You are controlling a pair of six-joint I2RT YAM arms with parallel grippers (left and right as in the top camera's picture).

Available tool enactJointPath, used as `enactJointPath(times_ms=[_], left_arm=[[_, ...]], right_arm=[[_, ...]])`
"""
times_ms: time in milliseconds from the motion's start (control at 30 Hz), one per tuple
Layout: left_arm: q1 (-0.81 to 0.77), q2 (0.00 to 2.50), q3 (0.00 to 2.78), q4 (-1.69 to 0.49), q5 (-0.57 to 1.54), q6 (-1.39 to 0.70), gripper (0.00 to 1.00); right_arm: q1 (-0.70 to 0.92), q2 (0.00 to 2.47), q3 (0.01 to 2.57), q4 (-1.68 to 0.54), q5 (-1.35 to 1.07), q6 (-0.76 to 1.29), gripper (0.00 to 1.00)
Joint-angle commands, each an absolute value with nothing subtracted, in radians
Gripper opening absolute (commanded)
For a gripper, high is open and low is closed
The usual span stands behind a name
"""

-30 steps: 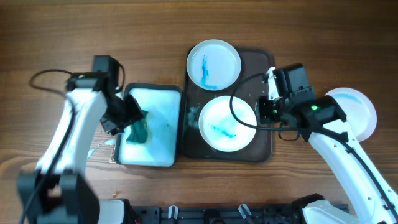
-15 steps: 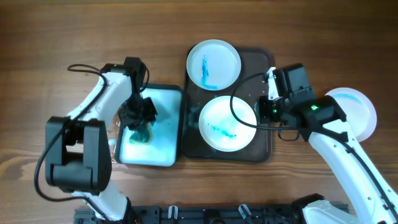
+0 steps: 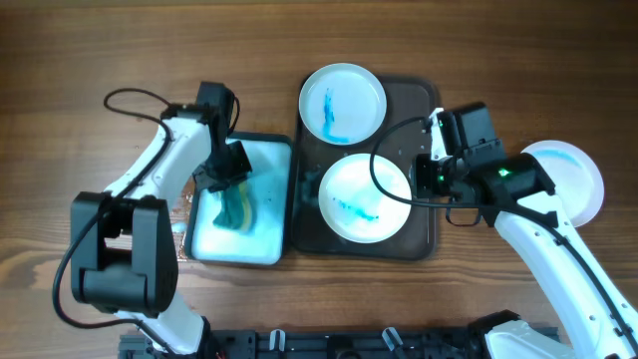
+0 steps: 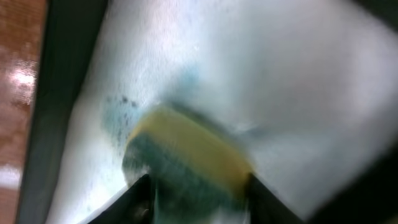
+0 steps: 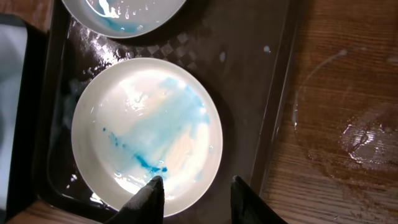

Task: Clean dirty plates on tray and stack at the side
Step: 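Grasp the sponge in the foam basin with the left gripper, then scrub the held plate with the sponge in the left gripper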

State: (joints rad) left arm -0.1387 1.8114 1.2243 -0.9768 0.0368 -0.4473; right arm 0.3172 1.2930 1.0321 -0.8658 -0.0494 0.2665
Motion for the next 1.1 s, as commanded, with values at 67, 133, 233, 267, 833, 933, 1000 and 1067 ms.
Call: enactJointPath(times_ms=[67,133,233,267,833,933,1000,1067], left_arm=[[-0.142,1.746,1.261,-1.113,0.053,-0.448,0.67],[-0.142,1.746,1.185,-1.066,0.033,-0.45,0.57],[-0.142,1.747,1.017,-0.867,0.033,-0.453,0.52],[-0.142,1.747,0.958,-0.788,0.033,-0.453,0.46],[-0.269,1.657,1.459,-1.103,0.209,-0.419,0.04],[-0.384,1.715,1.457,-1.024,0.228,-0.479,0.04],[-0.443,1.757,1.457,-0.982,0.23,-0.512,0.04],[-0.496,1.816,1.457,-0.928,0.272,-0.529,0.04]], right_arm=[[0.313,1.304,1.024,-0.955,0.104,0.45,0.4],[0.313,1.313,1.009,-0.959,0.091,0.448,0.41],[0.313,1.367,0.973,-0.922,0.047,0.428,0.41],[0.313,1.396,0.966,-0.898,0.012,0.415,0.41],[0.143,1.713,0.875,-0.621,-0.271,0.31,0.04],[0.145,1.713,0.874,-0.626,-0.151,0.402,0.04],[0.145,1.713,0.874,-0.619,-0.149,0.399,0.04],[0.145,1.713,0.874,-0.617,-0.15,0.378,0.04]])
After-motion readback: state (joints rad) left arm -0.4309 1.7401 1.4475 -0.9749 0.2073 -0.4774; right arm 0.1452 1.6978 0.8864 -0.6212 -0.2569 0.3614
